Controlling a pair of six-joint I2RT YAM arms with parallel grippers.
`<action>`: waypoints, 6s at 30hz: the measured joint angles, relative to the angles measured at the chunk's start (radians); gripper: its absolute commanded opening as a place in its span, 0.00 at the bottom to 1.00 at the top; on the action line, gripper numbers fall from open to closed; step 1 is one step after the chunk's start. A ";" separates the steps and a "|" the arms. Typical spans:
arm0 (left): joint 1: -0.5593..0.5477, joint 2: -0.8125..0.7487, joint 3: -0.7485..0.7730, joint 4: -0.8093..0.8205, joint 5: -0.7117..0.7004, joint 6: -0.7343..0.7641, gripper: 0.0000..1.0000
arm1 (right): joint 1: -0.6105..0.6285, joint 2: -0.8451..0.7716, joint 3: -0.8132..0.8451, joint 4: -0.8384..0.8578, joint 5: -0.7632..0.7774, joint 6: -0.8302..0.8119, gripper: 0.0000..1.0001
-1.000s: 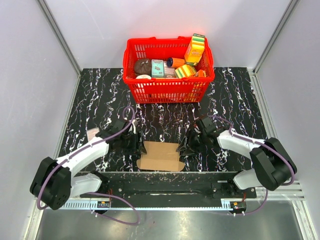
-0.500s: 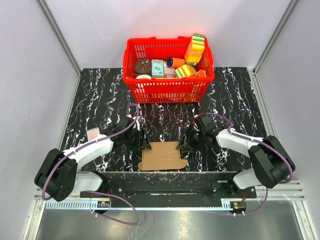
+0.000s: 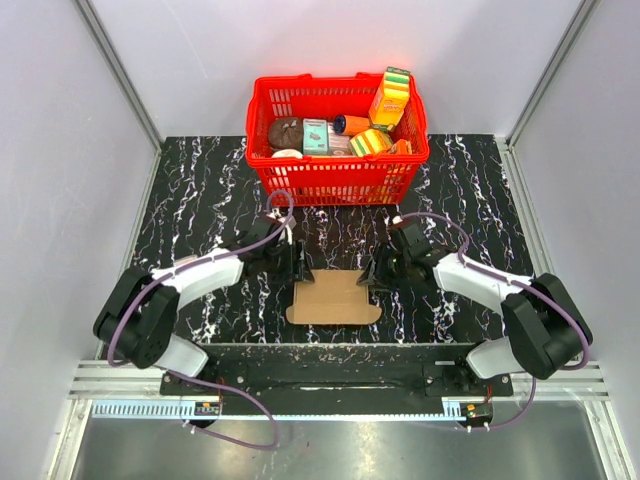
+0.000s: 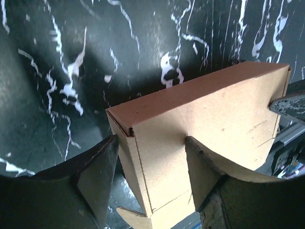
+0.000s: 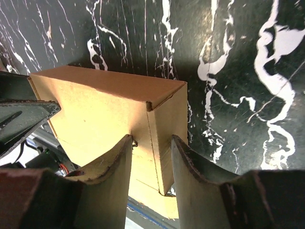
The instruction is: Fold the paper box
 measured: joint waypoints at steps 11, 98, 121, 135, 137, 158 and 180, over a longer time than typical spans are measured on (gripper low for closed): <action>0.001 0.171 0.215 -0.016 -0.046 0.041 0.68 | -0.119 0.000 0.062 -0.050 0.090 -0.105 0.62; -0.146 -0.339 -0.225 0.100 -0.117 0.067 0.80 | 0.187 -0.391 -0.103 -0.164 0.198 -0.040 0.62; -0.146 -0.293 -0.269 0.200 -0.098 0.067 0.79 | 0.187 -0.292 -0.136 -0.058 0.155 -0.030 0.60; -0.146 -0.287 -0.282 0.243 -0.075 0.065 0.74 | 0.187 -0.285 -0.151 -0.030 0.126 0.003 0.55; -0.146 -0.286 -0.286 0.248 -0.068 0.062 0.72 | 0.187 -0.285 -0.161 -0.016 0.118 0.011 0.54; -0.148 -0.275 -0.303 0.279 -0.043 0.043 0.65 | 0.187 -0.285 -0.188 0.011 0.105 0.035 0.47; -0.148 -0.201 -0.303 0.363 -0.053 0.061 0.59 | 0.187 -0.270 -0.201 0.048 0.183 -0.033 0.45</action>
